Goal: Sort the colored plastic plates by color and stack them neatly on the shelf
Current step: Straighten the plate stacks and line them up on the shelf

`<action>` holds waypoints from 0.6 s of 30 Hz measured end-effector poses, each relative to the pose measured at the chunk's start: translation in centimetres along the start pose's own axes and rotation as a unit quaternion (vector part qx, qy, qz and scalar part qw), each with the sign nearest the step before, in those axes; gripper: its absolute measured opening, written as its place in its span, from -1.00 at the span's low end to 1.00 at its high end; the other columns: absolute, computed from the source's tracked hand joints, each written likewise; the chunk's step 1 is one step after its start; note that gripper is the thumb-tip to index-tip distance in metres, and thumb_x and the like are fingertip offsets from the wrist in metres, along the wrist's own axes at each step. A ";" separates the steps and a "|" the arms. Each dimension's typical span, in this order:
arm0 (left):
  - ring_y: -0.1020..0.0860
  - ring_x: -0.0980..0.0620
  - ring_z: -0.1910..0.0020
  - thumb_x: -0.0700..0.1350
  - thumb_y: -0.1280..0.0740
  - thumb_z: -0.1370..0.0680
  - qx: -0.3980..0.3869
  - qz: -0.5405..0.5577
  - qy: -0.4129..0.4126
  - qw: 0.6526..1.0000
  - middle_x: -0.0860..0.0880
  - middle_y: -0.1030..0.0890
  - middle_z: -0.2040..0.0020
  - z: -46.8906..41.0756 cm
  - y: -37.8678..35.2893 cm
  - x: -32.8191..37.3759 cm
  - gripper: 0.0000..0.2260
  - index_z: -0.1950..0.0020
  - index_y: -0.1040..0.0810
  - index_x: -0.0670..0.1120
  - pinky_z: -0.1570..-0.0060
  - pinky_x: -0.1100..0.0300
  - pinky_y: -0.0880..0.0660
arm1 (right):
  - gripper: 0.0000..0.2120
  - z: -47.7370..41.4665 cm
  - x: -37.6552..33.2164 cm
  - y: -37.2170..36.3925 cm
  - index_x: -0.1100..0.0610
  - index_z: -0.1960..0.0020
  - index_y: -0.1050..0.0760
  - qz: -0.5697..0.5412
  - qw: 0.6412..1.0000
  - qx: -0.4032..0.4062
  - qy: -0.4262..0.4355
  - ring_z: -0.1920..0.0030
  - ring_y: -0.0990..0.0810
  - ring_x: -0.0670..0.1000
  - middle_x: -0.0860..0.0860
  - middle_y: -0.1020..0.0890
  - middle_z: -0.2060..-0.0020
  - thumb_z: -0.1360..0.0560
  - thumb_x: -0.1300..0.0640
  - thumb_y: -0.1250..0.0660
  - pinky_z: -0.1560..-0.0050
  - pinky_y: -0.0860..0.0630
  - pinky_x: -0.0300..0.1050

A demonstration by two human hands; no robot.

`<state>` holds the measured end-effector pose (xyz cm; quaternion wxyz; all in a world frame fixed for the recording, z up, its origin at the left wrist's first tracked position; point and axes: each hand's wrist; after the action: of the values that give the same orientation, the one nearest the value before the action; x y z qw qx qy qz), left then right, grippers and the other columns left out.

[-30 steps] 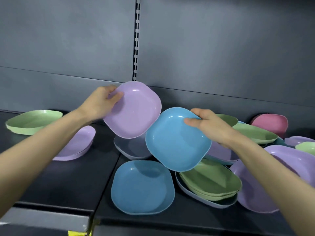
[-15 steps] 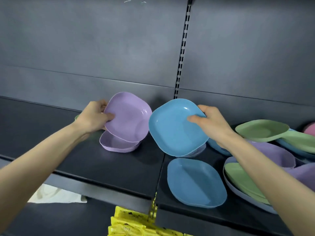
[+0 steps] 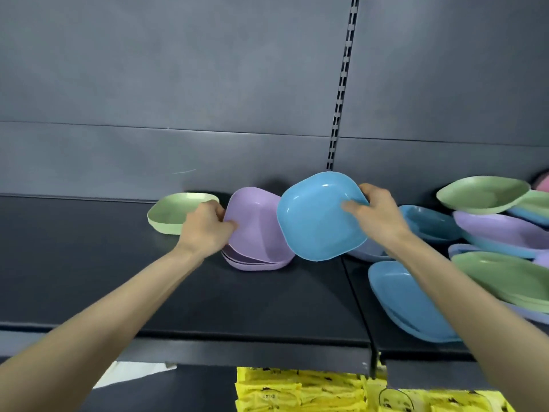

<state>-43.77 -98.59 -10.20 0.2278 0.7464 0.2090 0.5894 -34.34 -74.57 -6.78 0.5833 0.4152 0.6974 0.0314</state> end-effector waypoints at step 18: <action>-0.49 -0.12 0.08 -0.05 -0.51 -0.32 -0.092 -0.185 -0.047 0.977 -0.02 -0.46 0.18 -1.4 0.1 -1.8 -0.49 -0.13 -0.33 -0.11 0.18 0.07 -0.45 | -0.84 0.3 -0.3 -2.2 0.23 -0.04 -0.49 0.006 0.999 0.005 -0.037 -0.03 -0.56 0.21 0.16 -0.62 0.03 -0.49 0.22 -0.25 -0.03 -0.51 0.10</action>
<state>-45.49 -99.56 -11.32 0.4102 0.6973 0.2770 0.5184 -35.31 -76.35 -7.79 0.6064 0.4227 0.6733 0.0162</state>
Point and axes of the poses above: each hand's wrist, its own z-axis away from the middle knuckle, its own y-axis out of the back of the hand, x = y × z
